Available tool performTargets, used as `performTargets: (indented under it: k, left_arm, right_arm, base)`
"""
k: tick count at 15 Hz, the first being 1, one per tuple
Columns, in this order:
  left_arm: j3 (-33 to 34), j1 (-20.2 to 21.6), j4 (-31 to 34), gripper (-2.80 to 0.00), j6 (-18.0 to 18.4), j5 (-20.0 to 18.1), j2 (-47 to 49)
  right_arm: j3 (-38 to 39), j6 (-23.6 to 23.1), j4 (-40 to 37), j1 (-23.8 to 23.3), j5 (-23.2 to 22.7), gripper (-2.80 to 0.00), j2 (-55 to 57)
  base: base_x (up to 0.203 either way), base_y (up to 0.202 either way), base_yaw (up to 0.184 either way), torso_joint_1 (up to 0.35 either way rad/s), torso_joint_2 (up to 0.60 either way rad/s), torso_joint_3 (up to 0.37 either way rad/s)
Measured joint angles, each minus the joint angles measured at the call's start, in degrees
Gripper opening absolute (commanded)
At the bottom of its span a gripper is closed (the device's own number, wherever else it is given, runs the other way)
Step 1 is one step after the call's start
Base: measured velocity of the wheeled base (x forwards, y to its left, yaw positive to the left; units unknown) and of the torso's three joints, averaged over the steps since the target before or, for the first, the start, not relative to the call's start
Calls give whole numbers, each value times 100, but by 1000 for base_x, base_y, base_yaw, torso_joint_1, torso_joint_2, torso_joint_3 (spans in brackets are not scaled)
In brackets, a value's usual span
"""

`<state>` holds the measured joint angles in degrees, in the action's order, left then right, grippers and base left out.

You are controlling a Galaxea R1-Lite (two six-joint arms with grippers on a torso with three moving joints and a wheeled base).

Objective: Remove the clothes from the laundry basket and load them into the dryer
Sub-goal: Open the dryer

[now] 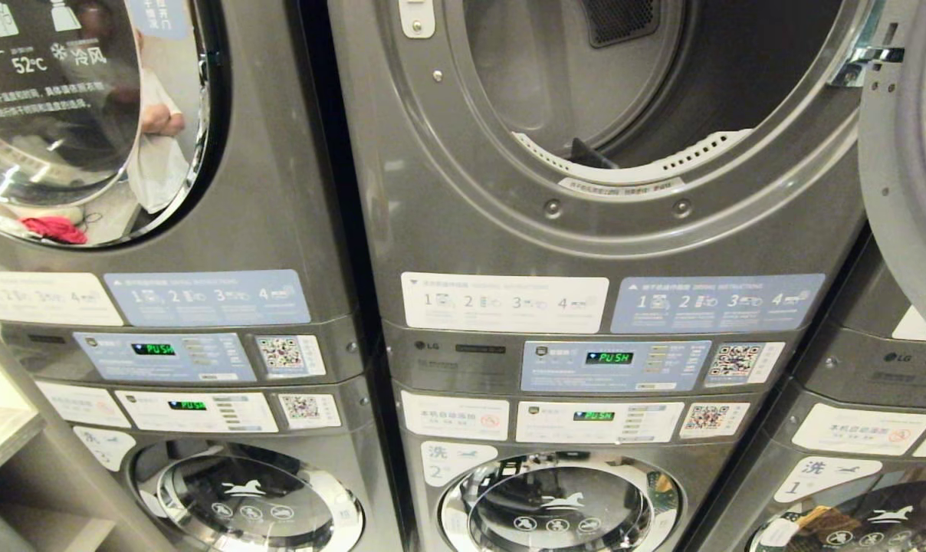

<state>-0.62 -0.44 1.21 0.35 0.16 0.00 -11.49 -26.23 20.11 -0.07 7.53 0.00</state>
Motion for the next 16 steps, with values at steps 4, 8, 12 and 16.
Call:
performTargets:
  k: [4, 8, 12, 16]
  left_arm:
    - [-1, -1, 2, -280, -1, 0, 0]
    - [-1, 0, -5, -280, -8, 0, 0]
    - [-1, 0, -6, -280, -17, 0, 0]
    - [0, 0, -6, -280, -12, 0, 0]
  right_arm:
    - [-134, -564, -32, -2, 1872, -280, 0]
    - [-257, -852, -157, 7, 3919, -280, 0]
    - [-759, -910, -82, 7, 3403, -280, 517]
    - [-1399, -435, 432, -6, 3841, -280, 2295]
  base:
    - [0, 0, 0, 0, 0, 0]
    - [0, 0, 0, 0, 0, 0]
    - [0, 0, 0, 0, 0, 0]
    - [0, 0, 0, 0, 0, 0]
